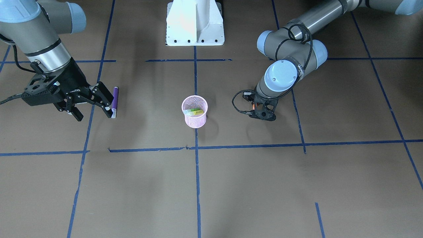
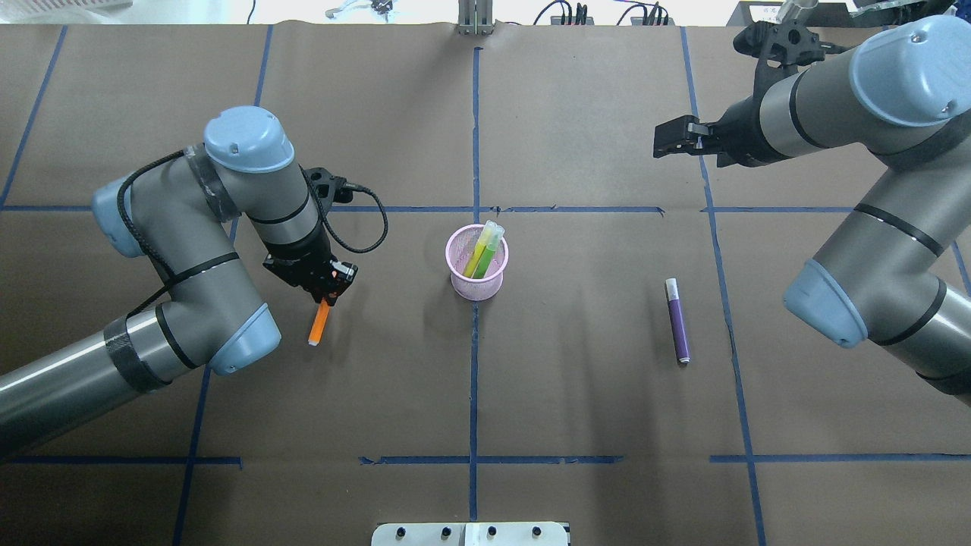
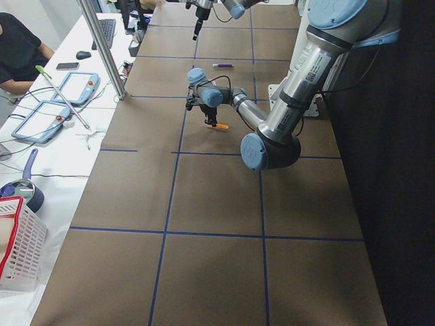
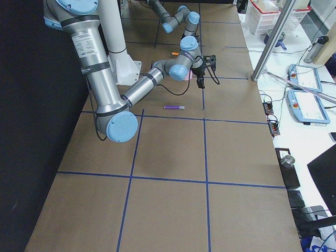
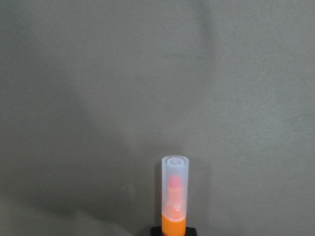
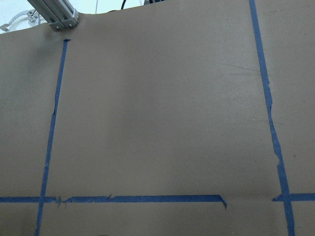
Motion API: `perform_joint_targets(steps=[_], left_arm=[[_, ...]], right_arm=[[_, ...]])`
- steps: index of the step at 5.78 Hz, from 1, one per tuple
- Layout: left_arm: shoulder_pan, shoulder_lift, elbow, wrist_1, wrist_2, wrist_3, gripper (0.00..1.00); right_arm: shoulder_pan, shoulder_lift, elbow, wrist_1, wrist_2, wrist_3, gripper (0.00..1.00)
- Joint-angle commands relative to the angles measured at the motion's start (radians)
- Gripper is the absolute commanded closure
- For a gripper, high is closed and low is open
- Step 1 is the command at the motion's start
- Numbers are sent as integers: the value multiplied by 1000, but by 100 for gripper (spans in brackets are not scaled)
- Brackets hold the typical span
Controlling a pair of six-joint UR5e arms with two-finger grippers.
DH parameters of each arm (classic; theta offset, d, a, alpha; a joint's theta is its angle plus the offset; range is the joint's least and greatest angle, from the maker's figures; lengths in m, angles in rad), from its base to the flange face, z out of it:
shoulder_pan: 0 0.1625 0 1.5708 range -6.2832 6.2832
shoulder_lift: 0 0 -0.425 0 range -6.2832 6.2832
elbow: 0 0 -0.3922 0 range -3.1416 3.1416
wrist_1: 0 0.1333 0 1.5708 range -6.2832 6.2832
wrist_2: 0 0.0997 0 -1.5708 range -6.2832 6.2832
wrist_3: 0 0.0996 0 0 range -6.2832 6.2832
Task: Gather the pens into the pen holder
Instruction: 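Lift the orange marker with the left gripper and move it over the cup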
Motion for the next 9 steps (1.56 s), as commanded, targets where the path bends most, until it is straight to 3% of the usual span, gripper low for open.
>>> perform_joint_targets(steps=[1, 2, 3, 4, 5, 6, 7, 9], left_arm=[[-2, -65, -147, -1, 145, -11, 100], [-4, -110, -190, -24, 164, -75, 100], [4, -144, -191, -103, 237, -264, 100], [39, -162, -191, -133, 348, -348, 100], [115, -209, -174, -139, 520, -457, 100], [149, -210, -154, -173, 606, -484, 99], [212, -211, -89, -252, 732, -510, 99], [231, -207, -57, -328, 775, -542, 95]], right_arm=[[0, -9, 0, 0, -1, 0, 0], [0, -12, 0, 0, -1, 0, 0], [0, -15, 1, 2, -1, 0, 0], [0, -15, 2, 0, -3, 0, 0], [0, -15, 2, 0, -4, 1, 0], [0, -15, 2, 0, -8, 7, 0], [0, -17, 2, 0, -8, 18, 0], [0, -23, 2, 0, -8, 18, 0]])
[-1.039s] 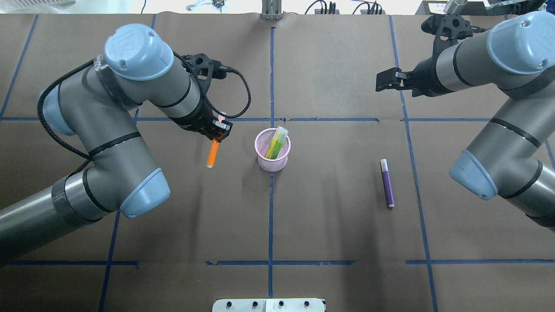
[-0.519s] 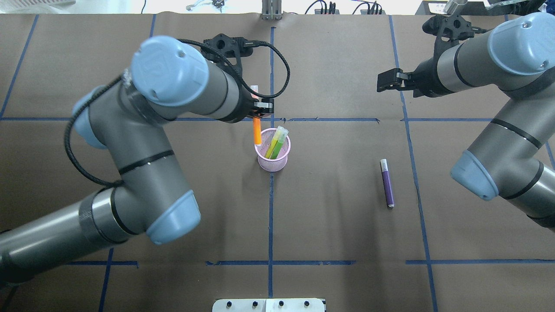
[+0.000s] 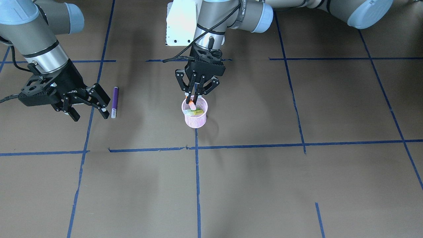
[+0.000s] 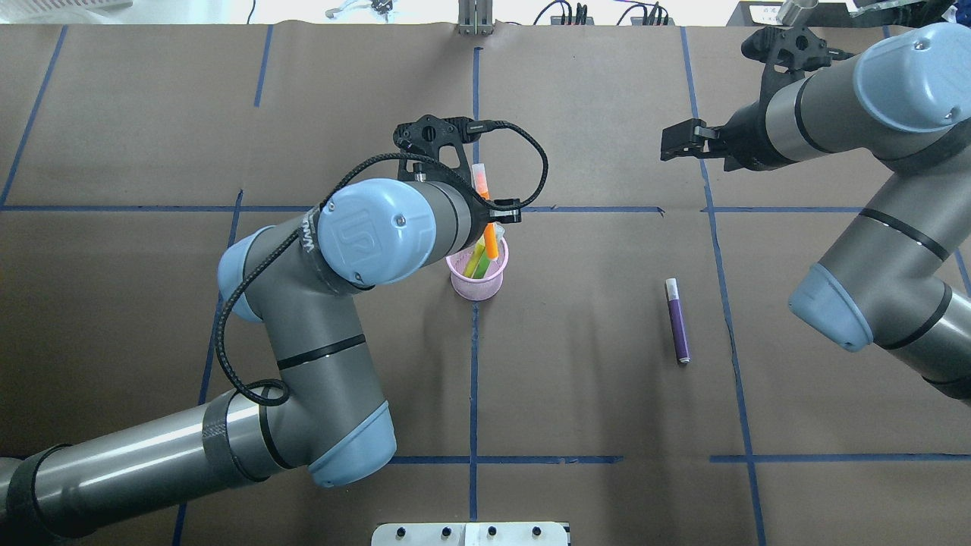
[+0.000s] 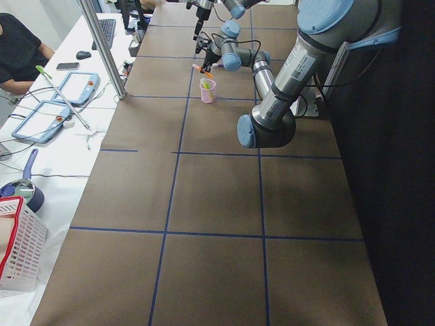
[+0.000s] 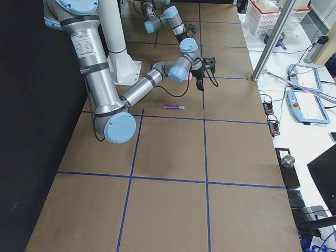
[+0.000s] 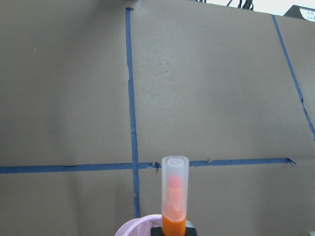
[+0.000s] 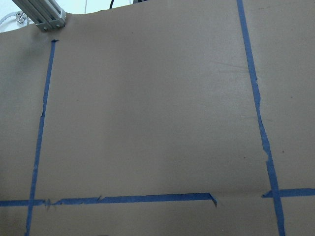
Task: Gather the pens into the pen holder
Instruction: 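Lift the orange marker with the left gripper and move it over the cup, then lower the orange marker into the cup and open the left gripper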
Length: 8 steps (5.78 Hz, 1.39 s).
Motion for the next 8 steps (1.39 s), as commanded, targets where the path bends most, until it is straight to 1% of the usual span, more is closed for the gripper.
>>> perform_joint_targets(steps=[1, 2, 3, 4, 5, 6, 7, 8], left_arm=[[7, 9, 10, -30, 18, -8, 93], [9, 33, 9, -65, 18, -6, 92], [9, 74, 10, -140, 18, -5, 85], [9, 76, 10, -151, 18, -6, 76], [9, 78, 10, -153, 18, -6, 58], [9, 78, 10, -156, 18, -8, 12], [9, 76, 9, -159, 18, -9, 1], [7, 76, -2, -158, 18, -9, 0]], right_arm=[[0, -3, 0, 0, 0, 1, 0], [0, -3, 0, 0, 0, 1, 0], [0, -3, 0, 0, 0, 2, 0], [0, -2, 0, 0, 0, 4, 0], [0, -2, 0, 0, 0, 7, 0], [0, -3, 1, 0, 1, 7, 0], [0, -3, 0, -2, 0, 7, 0], [-2, -19, -5, 0, 4, -11, 0]])
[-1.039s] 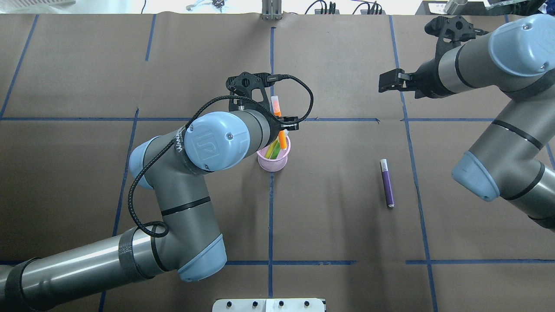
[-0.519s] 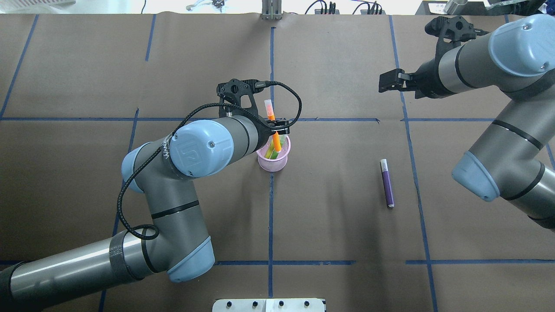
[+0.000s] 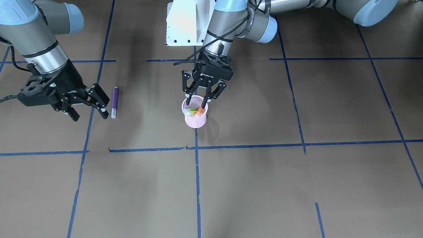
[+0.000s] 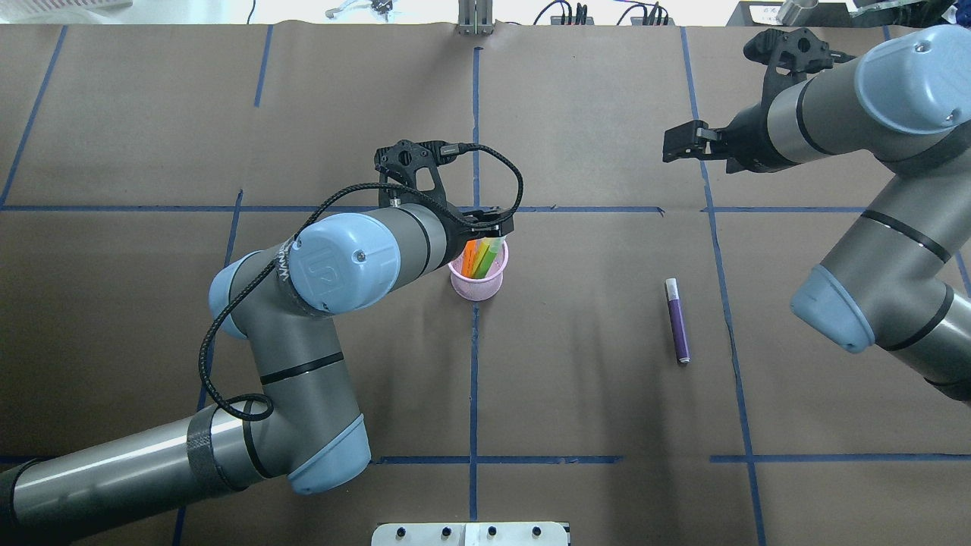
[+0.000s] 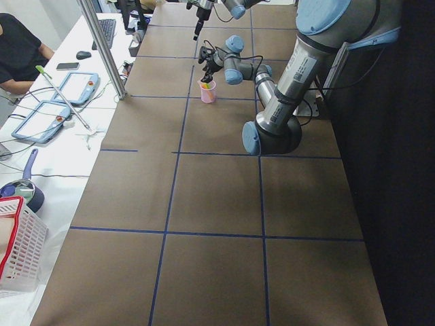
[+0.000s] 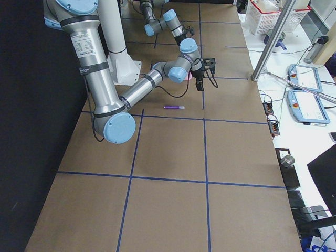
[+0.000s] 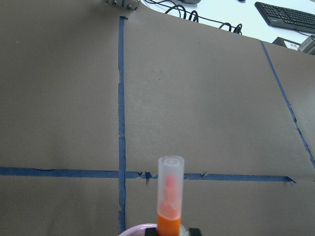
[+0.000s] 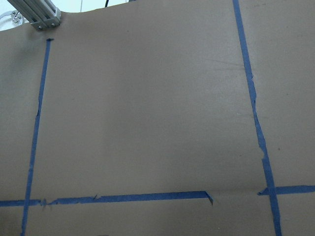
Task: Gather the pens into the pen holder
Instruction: 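Lower the orange marker into the cup and open the left gripper, then withdraw the left gripper while the right gripper descends onto the purple marker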
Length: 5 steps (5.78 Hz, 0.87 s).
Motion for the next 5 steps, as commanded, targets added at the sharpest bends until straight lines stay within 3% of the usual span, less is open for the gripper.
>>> perform_joint_targets(steps=[1, 3, 4, 5], left_arm=[[-9, 0, -14, 0, -2, -2, 1], [-75, 1, -46, 3, -15, -62, 1], [-128, 29, -48, 8, -128, -60, 1], [-217, 68, -51, 12, -332, -53, 1]], right_arm=[[-4, -16, -6, 1, -2, 3, 0], [-66, -16, -29, -13, 13, 73, 0], [-88, -31, -55, -12, 71, 72, 1], [-90, -33, -83, -16, 169, 63, 1]])
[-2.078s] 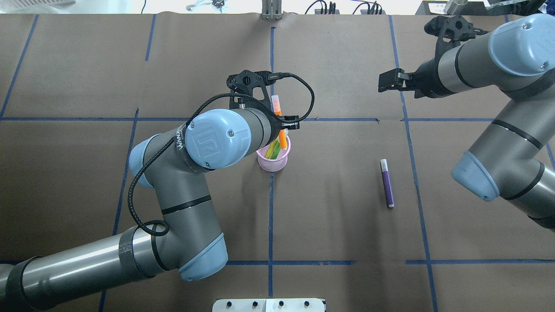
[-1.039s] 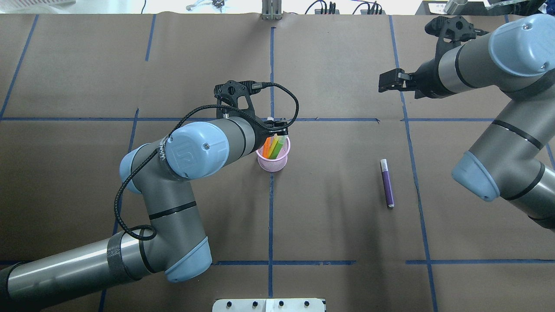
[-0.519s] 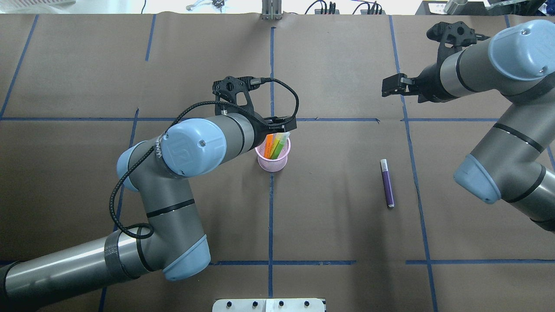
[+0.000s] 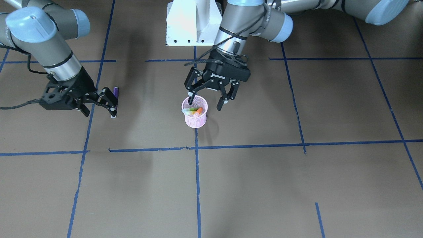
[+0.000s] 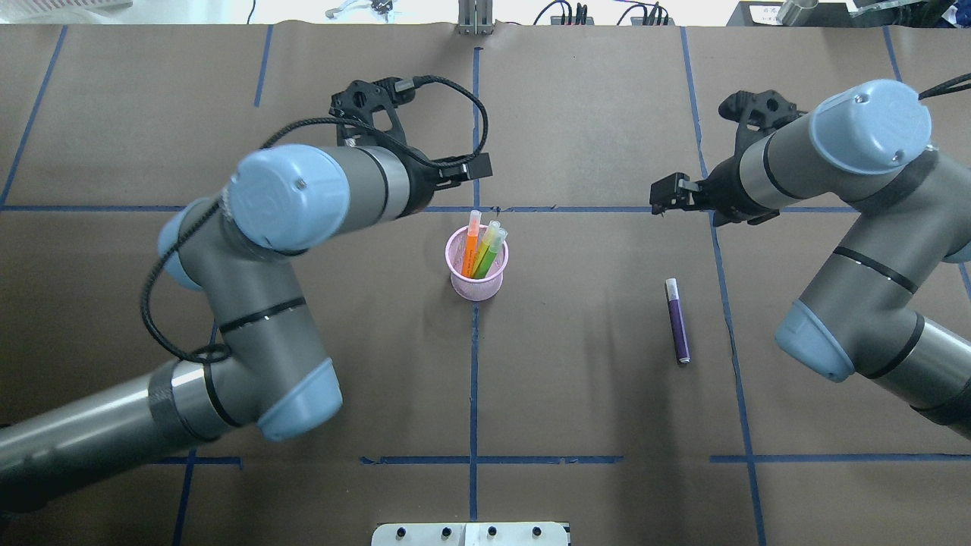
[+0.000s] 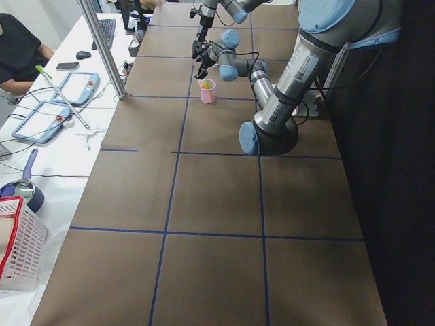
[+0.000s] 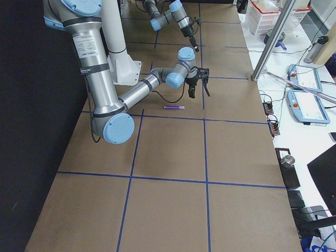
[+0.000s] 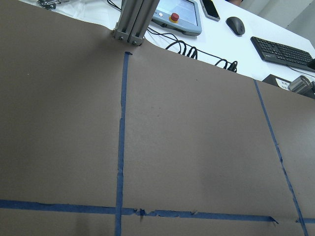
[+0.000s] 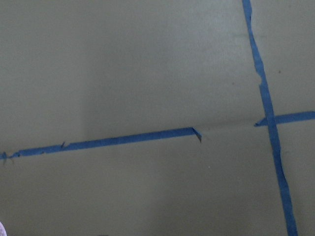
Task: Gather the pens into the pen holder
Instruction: 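Withdraw the left gripper while the right gripper descends onto the purple marker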
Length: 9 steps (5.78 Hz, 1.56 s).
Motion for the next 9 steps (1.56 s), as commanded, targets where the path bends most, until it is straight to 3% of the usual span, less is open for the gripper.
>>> perform_joint_targets(steps=[1, 3, 4, 7, 9], left_arm=[[-144, 56, -3, 1, -286, 5, 1], [-157, 68, -25, 3, -307, 3, 1], [-160, 73, -31, 3, -304, 0, 1], [-158, 86, -37, 1, -288, -1, 1], [-158, 87, -39, 1, -286, -1, 1]], right_arm=[[-33, -9, -39, -43, 88, -13, 2], [-114, -6, -100, -59, 118, -30, 9], [-115, -15, -103, -72, 158, -34, 21], [-113, -8, -103, -202, 165, -131, 27], [-109, 10, -126, -220, 158, -170, 31]])
